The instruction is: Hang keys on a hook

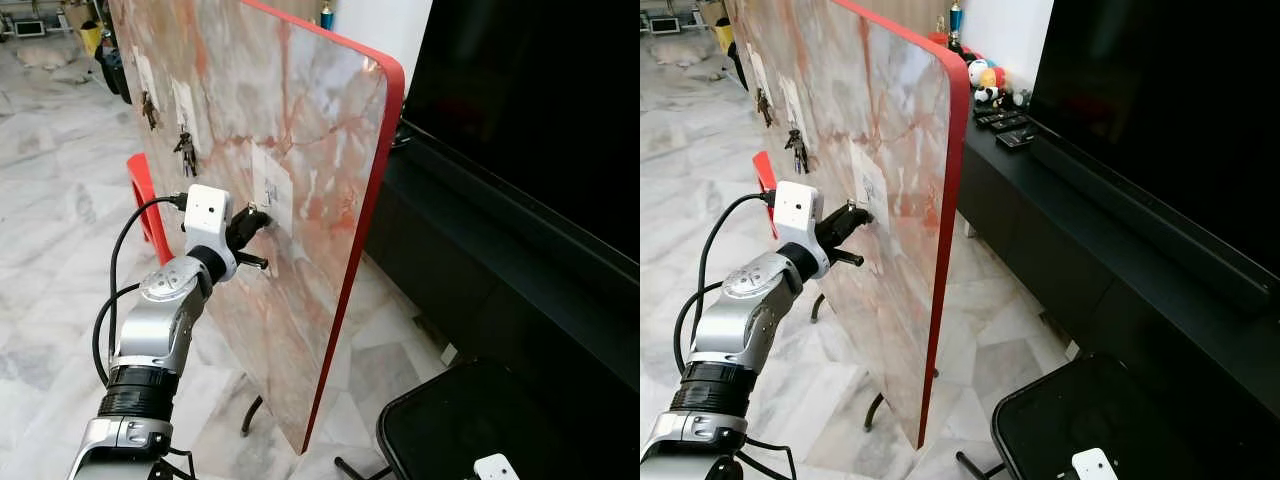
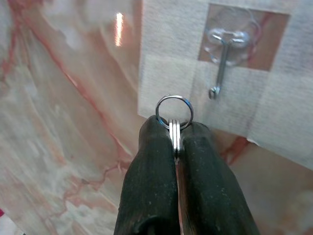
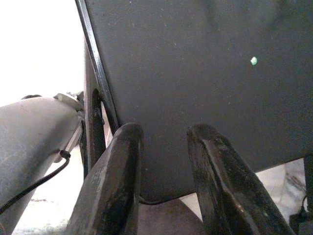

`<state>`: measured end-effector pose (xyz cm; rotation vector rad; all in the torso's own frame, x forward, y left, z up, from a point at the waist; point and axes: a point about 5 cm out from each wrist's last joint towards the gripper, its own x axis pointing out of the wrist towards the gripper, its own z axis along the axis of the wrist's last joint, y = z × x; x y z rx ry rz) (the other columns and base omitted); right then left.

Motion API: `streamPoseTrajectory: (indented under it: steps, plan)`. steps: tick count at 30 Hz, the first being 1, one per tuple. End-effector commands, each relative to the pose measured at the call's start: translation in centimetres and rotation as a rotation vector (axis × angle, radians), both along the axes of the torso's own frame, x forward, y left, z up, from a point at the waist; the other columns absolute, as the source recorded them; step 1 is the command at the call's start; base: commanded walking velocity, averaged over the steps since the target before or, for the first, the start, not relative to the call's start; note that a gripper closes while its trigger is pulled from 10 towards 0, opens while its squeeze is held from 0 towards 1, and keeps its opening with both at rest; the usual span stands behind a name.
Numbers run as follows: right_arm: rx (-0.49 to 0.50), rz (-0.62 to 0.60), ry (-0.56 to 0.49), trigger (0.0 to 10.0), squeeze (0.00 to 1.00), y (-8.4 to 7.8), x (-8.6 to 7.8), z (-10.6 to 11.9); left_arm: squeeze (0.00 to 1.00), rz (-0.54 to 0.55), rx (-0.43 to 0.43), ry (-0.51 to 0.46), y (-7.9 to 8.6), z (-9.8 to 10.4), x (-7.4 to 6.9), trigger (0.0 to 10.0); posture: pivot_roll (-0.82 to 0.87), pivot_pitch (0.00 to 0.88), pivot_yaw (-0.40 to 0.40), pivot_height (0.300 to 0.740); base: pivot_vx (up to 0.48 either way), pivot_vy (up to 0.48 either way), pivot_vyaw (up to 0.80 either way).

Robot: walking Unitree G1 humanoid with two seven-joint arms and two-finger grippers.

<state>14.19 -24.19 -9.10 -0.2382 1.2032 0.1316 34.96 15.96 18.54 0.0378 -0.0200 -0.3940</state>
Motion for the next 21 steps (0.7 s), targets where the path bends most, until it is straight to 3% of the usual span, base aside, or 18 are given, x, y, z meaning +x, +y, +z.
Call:
streamPoseTrajectory:
  steps: [1, 21]
  plan:
    - [-0.007, -0.009, -0.008, 10.0, 0.0, -0.23, 0.25, 0.15, 0.0, -0.063, 0.005, -0.014, -1.17, 0.56, -0.09, 10.0, 0.1, 0.0, -0.101, 0.737, 0.0, 0.0, 0.0]
    - [-0.007, -0.004, -0.007, 10.0, 0.0, -0.21, 0.18, 0.12, 0.0, -0.124, 0.052, -0.03, -2.01, 0.6, -0.26, 10.0, 0.1, 0.0, -0.099, 0.737, 0.0, 0.0, 0.0]
